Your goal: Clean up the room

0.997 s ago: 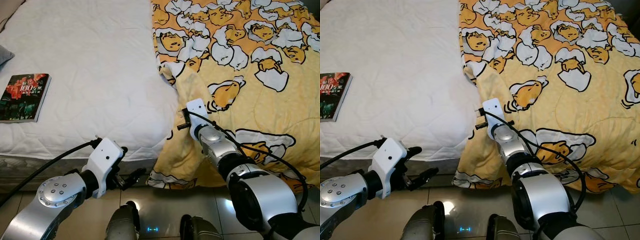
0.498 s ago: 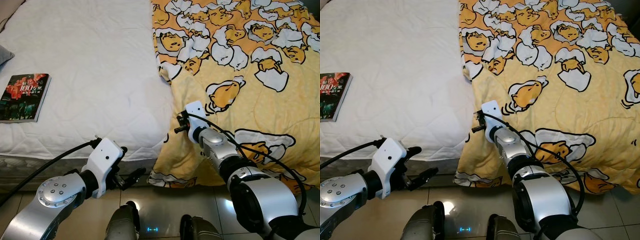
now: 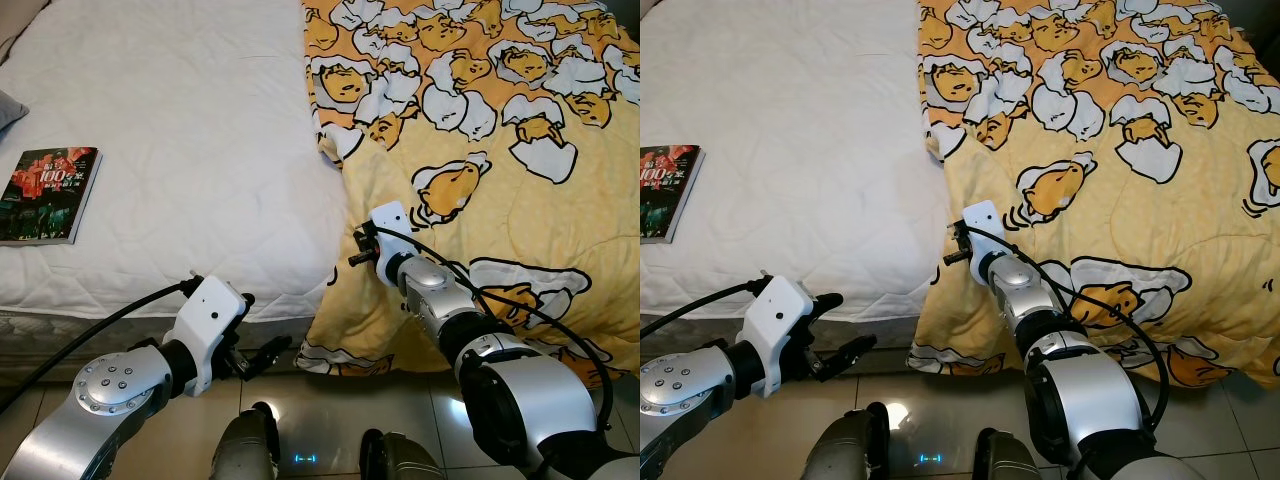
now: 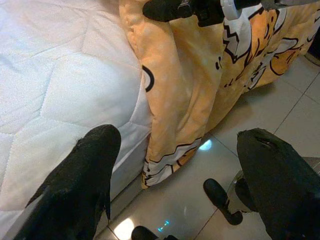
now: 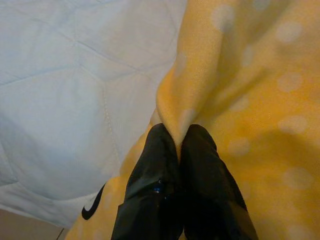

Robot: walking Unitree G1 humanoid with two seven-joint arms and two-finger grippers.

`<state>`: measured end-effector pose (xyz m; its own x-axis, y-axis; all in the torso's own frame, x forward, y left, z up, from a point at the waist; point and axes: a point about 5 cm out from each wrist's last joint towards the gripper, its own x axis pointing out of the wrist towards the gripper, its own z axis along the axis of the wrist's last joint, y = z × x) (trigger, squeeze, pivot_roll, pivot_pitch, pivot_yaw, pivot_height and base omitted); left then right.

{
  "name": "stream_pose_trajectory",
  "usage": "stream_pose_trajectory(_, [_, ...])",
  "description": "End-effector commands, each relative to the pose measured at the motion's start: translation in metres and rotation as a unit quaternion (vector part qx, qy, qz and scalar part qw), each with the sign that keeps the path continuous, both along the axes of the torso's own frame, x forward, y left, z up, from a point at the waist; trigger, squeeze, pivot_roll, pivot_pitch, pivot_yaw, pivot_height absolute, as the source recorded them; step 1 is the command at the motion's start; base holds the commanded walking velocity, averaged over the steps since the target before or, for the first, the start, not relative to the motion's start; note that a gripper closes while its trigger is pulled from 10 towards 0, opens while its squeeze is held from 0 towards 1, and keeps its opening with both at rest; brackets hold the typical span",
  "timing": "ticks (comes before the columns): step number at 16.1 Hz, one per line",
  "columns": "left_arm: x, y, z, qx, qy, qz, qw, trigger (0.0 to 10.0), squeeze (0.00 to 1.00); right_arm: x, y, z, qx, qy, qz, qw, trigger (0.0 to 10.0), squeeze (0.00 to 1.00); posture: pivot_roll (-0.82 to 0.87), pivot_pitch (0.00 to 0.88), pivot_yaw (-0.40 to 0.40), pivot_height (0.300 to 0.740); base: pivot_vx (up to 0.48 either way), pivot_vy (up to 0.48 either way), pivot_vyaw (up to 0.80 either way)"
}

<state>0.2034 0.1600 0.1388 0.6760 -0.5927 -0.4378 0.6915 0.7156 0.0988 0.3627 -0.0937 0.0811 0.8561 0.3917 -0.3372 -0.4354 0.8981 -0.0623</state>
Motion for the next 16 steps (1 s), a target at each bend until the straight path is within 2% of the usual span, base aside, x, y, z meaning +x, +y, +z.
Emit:
stream_pose_trajectory(1, [-0.002,0.001,0.002,0.003,-0.004,0.001,1.0,10.0,0.0,-0.001,-0.001,-0.001,0.01,-0.003,-0.001,1.0,0.0,0.0,0.24,0.188,-0.016,0.74,0.0,0.0,0.0])
stream_pose_trajectory(5, [-0.002,0.001,0.002,0.003,-0.005,0.001,1.0,10.0,0.0,-0.002,0.0,-0.002,0.014,-0.001,0.012,1.0,0.0,0.0,0.24,0.188,-0.016,0.74,0.0,0.0,0.0])
stream_pose_trajectory(6, [0.0,-0.001,0.002,0.002,-0.006,-0.003,1.0,10.0,0.0,-0.021,0.015,-0.02,0.012,0.039,0.124,0.991,0.0,0.0,0.23,0.172,-0.018,0.74,0.0,0.0,0.0])
stream_pose_trajectory(8, [0.001,-0.002,0.002,0.001,-0.007,-0.005,1.0,10.0,0.0,-0.03,0.021,-0.028,0.01,0.057,0.169,0.984,0.0,0.0,0.23,0.171,-0.018,0.74,0.0,0.0,0.0])
stream_pose_trajectory(12, [0.0,-0.003,0.001,0.0,-0.007,-0.006,1.0,10.0,0.0,-0.032,0.021,-0.029,0.01,0.06,0.183,0.981,0.0,0.0,0.22,0.164,-0.022,0.74,0.0,0.0,0.0])
stream_pose_trajectory(16, [0.001,-0.003,0.001,0.001,-0.008,-0.007,1.0,10.0,0.0,-0.045,0.026,-0.042,0.005,0.081,0.207,0.975,0.0,0.0,0.22,0.157,-0.02,0.74,0.0,0.0,0.0])
